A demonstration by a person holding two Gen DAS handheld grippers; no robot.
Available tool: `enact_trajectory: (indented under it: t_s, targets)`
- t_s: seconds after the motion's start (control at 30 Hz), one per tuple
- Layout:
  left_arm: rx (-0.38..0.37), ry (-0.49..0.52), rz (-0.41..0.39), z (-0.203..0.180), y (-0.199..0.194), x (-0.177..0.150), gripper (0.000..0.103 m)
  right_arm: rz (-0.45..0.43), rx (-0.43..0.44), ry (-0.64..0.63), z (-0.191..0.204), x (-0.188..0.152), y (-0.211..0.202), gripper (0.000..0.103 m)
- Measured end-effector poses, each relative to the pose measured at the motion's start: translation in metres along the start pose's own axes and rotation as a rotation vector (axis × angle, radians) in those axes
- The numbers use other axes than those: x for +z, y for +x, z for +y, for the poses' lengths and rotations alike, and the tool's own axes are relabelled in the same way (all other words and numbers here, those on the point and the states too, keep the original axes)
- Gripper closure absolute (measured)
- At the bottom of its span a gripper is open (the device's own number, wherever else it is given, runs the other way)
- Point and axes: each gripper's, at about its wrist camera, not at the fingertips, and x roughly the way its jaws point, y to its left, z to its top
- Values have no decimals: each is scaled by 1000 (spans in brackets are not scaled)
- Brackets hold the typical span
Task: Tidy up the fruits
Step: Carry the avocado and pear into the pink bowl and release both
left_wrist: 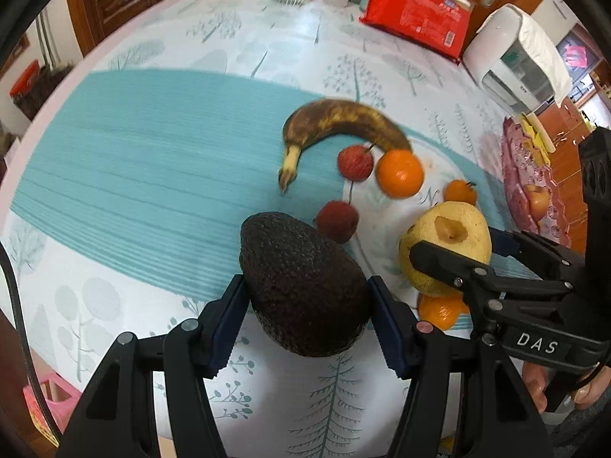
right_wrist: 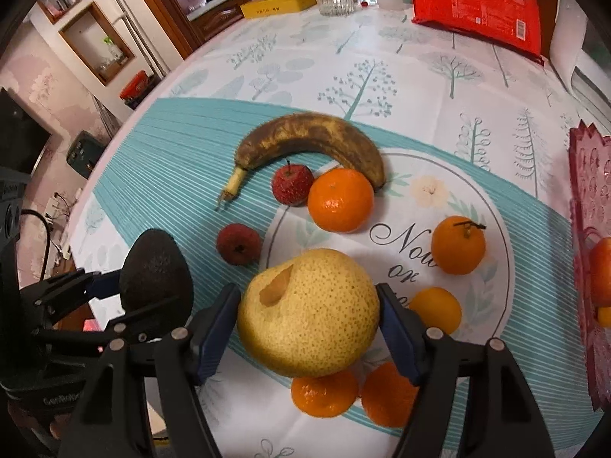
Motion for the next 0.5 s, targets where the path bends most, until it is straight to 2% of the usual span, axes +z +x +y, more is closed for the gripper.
enact_trajectory:
  t_s: [0.27, 0.5]
  targets:
    - [-2, 105, -53, -37, -31, 16, 42, -110, 4, 37, -14, -4, -48, 32]
    - [-48, 287, -100, -117, -49, 38, 42, -232, -32, 165, -62, -16, -101, 32]
